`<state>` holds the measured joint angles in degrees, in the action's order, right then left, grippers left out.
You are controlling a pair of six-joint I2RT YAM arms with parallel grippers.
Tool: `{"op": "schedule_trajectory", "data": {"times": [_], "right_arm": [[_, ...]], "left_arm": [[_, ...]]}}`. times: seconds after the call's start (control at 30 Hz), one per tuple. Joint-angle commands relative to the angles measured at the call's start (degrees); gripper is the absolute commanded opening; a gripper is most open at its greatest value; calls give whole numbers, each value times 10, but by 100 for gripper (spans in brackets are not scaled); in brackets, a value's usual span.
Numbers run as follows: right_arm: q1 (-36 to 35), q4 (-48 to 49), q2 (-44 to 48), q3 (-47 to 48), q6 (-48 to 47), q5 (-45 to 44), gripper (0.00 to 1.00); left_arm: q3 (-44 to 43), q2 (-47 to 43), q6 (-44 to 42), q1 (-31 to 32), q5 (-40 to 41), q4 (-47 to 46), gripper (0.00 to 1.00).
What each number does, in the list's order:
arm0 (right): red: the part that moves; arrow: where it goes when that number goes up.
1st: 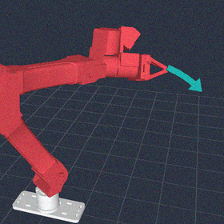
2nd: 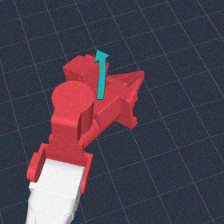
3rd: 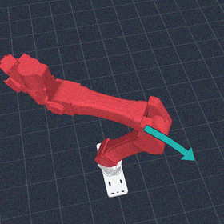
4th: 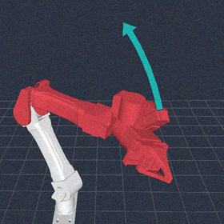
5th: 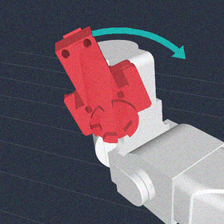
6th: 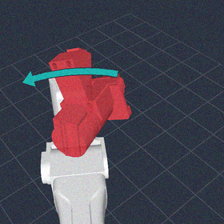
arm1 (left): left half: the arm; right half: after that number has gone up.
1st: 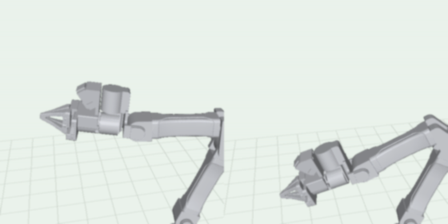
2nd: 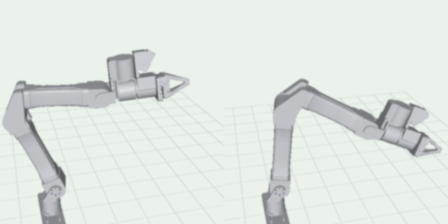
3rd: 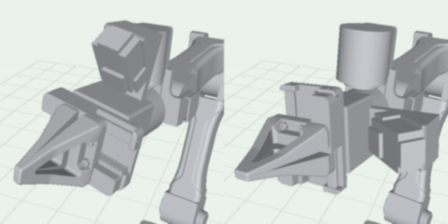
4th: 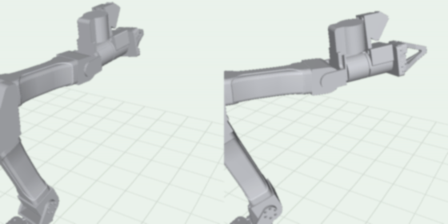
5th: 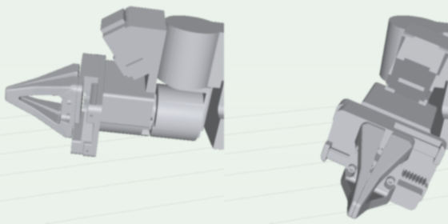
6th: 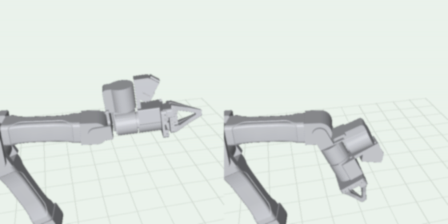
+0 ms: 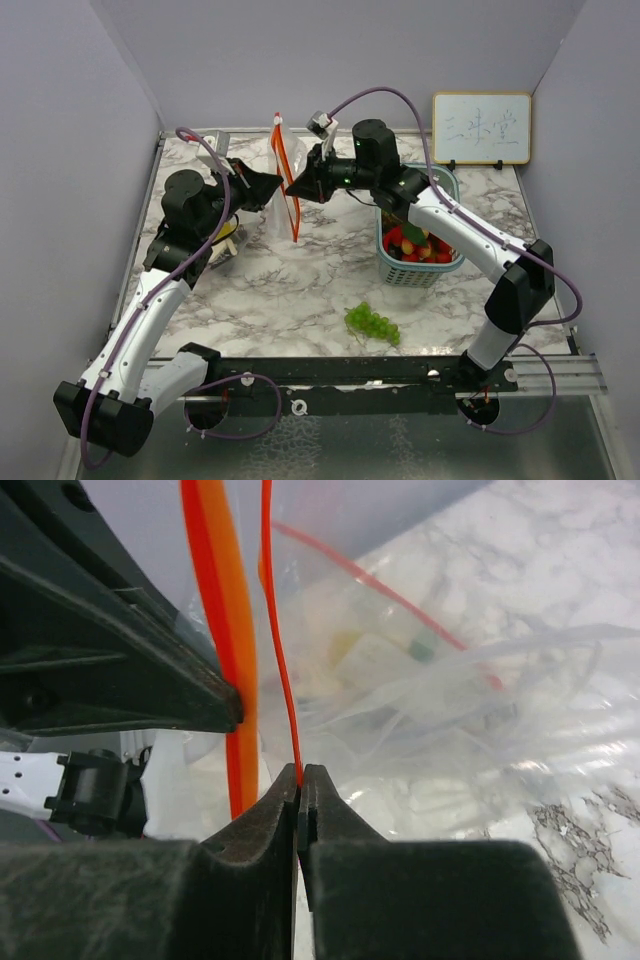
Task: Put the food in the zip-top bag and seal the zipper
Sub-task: Open the zipper of the food storage bag.
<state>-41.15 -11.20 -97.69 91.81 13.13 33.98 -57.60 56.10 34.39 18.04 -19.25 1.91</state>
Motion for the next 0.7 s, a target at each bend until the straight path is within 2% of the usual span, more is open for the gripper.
{"op": "schedule_trajectory", "data": {"times": [0.0,0.13,0.33,0.43,0.5,0.57,0.67], "right_arm": [[2,14,-3,19,2,-18,2],[2,-24,19,16,-20,-143,2],[2,-112,60,2,-12,-504,2],[2,-152,72,3,3,-637,2],[2,-172,70,10,4,-683,2],[2,-186,67,17,8,-684,2],[2,-161,73,11,8,-590,2]], "left_arm": [[-2,-15,-12,-3,8,12,0],[-15,-26,-64,-3,93,97,0],[-45,-29,-84,-3,317,227,0],[-69,-11,-82,-3,400,276,0],[-77,2,-78,-3,434,295,0],[-77,12,-73,-3,439,299,0],[-64,16,-66,-2,390,265,0]]}}
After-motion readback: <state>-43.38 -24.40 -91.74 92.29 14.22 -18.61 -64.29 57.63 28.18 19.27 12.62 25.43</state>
